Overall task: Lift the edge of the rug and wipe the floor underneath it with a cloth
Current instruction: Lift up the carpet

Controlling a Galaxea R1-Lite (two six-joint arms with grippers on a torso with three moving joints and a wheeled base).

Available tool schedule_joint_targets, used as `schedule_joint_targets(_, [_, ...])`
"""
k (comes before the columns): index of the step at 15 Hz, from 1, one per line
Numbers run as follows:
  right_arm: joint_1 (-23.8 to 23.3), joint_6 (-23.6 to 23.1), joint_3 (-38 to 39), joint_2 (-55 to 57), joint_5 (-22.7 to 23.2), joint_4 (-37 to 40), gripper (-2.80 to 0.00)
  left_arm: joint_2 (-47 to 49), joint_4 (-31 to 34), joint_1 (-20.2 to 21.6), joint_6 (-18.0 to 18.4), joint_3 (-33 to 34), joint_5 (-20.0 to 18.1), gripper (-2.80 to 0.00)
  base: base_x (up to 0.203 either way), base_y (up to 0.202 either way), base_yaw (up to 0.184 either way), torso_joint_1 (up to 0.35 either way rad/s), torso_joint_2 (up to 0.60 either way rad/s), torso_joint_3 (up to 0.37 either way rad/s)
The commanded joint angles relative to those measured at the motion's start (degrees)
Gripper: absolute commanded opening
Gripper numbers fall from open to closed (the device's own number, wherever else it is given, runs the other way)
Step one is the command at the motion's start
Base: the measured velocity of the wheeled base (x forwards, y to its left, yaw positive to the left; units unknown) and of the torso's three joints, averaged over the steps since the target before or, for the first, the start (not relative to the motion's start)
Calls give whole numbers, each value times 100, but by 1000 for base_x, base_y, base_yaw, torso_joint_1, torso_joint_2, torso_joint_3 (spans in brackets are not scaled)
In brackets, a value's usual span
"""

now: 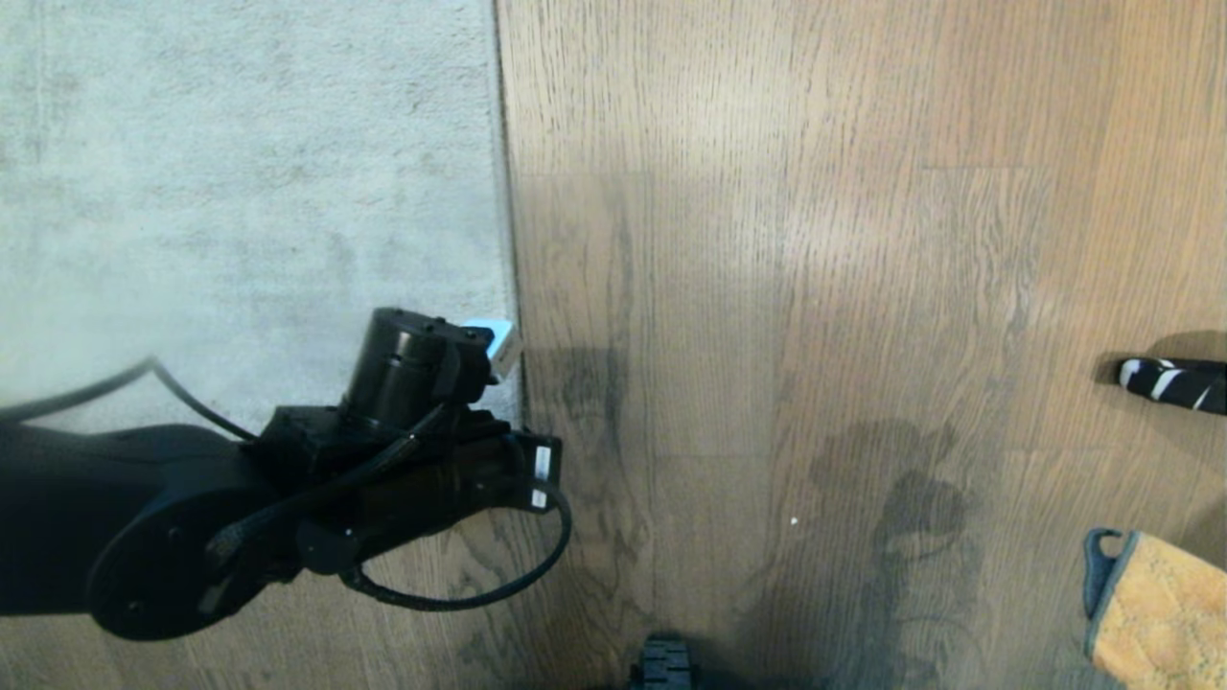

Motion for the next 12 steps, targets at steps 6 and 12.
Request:
schedule_joint_targets(6, [-2,-5,0,7,6,0,-280,899,10,-147,166,-642,1072,-280,0,0,0,0,0,0])
schedule_joint_targets(12, [-2,-5,0,7,6,0,-280,1079,5,-251,238,-755,1499,0,0,0,0,0,0,0])
